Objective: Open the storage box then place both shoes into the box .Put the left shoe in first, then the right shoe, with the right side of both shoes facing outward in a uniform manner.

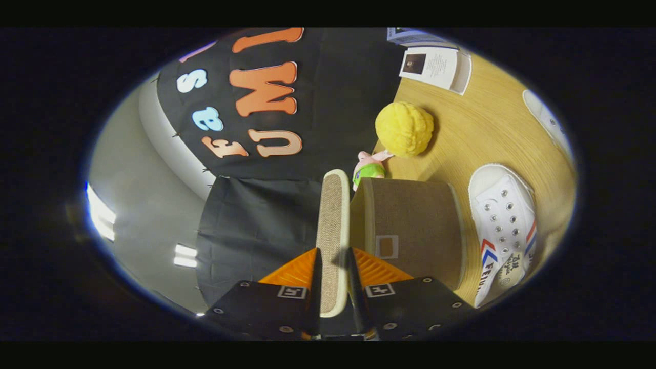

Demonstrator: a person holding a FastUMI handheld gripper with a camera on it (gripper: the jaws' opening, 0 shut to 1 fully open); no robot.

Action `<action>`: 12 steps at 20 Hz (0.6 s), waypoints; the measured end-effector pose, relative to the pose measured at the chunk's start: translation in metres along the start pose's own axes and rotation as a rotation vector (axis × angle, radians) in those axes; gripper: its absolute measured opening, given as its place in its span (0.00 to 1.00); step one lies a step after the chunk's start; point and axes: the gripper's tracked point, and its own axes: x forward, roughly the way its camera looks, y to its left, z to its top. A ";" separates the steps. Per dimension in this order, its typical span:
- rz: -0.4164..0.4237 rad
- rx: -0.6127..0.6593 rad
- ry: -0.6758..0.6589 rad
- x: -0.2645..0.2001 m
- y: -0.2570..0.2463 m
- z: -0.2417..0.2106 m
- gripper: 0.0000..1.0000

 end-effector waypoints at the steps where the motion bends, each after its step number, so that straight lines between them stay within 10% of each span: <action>1: 0.004 0.002 0.008 0.001 0.005 -0.003 0.19; 3: -0.003 -0.033 0.008 -0.003 0.015 -0.005 0.02; 12: 0.016 -0.164 -0.010 0.016 0.088 -0.027 0.01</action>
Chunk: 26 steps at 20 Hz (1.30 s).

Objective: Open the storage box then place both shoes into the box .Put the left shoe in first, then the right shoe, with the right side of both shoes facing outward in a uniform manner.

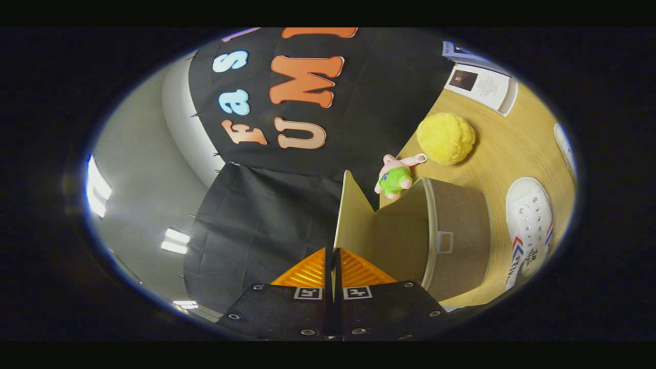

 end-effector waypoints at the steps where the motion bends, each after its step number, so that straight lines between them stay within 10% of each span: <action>1: 0.007 -0.012 -0.005 0.004 0.009 -0.002 0.01; 24: -0.210 -0.463 -0.077 0.133 0.090 -0.098 0.03; 26: -0.239 -0.500 -0.089 0.133 0.088 -0.099 0.40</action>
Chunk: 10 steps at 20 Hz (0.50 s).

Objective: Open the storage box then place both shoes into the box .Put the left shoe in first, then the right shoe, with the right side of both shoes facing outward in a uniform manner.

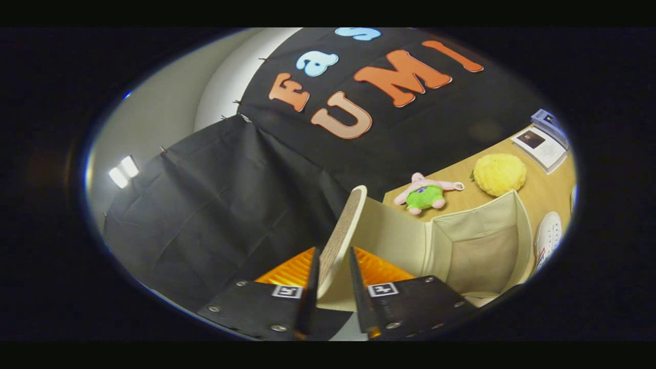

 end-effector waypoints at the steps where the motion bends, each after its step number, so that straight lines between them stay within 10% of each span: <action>1: -0.015 -0.011 -0.009 0.000 -0.001 0.000 0.58; 3: -0.067 -0.041 -0.023 -0.003 -0.014 0.002 0.93; 10: -0.264 -0.147 -0.126 -0.040 -0.077 0.035 0.98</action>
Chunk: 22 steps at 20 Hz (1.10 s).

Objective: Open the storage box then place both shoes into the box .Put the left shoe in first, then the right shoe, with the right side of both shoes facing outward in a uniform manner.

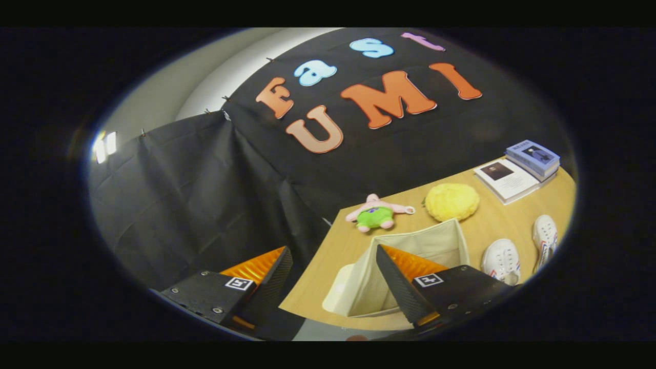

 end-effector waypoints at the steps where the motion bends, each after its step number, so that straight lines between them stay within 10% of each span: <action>1: -0.035 -0.012 -0.025 -0.004 -0.013 0.008 0.98; 15: -0.493 -0.152 -0.091 -0.060 -0.236 0.003 0.98; 22: -0.553 -0.144 0.046 -0.061 -0.300 -0.057 0.98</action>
